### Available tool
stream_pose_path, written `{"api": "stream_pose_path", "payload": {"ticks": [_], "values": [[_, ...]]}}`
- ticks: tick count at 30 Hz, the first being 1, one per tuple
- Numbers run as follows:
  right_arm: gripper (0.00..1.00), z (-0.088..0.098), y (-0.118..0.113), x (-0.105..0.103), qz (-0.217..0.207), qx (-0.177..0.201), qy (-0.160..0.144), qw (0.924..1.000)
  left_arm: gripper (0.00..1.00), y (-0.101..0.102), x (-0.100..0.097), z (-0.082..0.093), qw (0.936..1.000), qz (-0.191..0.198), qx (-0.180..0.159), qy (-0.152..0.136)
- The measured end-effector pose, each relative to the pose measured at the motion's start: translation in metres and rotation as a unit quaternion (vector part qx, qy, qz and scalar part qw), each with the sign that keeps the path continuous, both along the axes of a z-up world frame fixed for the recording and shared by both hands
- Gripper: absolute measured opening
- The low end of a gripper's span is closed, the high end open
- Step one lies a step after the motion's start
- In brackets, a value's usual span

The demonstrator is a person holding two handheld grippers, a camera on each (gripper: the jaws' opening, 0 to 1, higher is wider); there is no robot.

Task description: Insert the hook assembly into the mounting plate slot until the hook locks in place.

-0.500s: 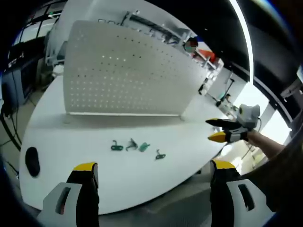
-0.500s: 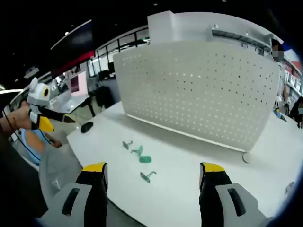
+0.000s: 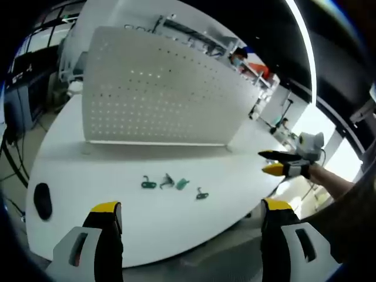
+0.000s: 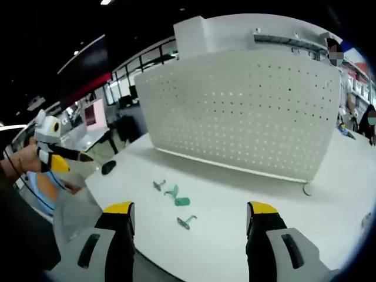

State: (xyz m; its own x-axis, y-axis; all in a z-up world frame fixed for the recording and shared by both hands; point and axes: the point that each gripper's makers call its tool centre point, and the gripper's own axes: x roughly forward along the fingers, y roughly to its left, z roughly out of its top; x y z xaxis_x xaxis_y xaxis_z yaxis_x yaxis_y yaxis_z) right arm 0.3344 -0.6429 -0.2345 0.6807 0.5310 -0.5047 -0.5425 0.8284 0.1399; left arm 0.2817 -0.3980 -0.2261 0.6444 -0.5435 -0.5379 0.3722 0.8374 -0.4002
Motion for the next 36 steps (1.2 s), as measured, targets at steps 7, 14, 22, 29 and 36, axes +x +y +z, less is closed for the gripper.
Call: {"api": "stream_pose_path", "payload": {"ticks": [7, 14, 22, 29, 36], "values": [[0.78, -0.003, -0.004, -0.001, -0.006, -0.001, 0.002, 1.0000, 1.00, 0.002, 0.000, -0.001, 1.0000, 0.000, 0.002, 0.001], [0.78, -0.005, -0.007, -0.003, -0.007, -0.009, 0.002, 0.9999, 0.98, 0.002, -0.001, -0.007, 0.9999, -0.003, 0.014, 0.004], [0.77, -0.006, -0.008, -0.004, -0.006, -0.012, 0.004, 0.9999, 0.99, 0.000, -0.003, -0.009, 0.9999, -0.007, 0.011, 0.009], [0.76, -0.011, -0.006, -0.005, 0.000, -0.016, 0.010, 0.9998, 0.98, 0.001, -0.003, -0.014, 0.9997, -0.009, 0.015, 0.015], [0.73, -0.016, -0.003, -0.003, 0.011, -0.022, 0.015, 0.9996, 0.98, -0.001, -0.001, -0.017, 0.9996, -0.014, 0.013, 0.019]]}}
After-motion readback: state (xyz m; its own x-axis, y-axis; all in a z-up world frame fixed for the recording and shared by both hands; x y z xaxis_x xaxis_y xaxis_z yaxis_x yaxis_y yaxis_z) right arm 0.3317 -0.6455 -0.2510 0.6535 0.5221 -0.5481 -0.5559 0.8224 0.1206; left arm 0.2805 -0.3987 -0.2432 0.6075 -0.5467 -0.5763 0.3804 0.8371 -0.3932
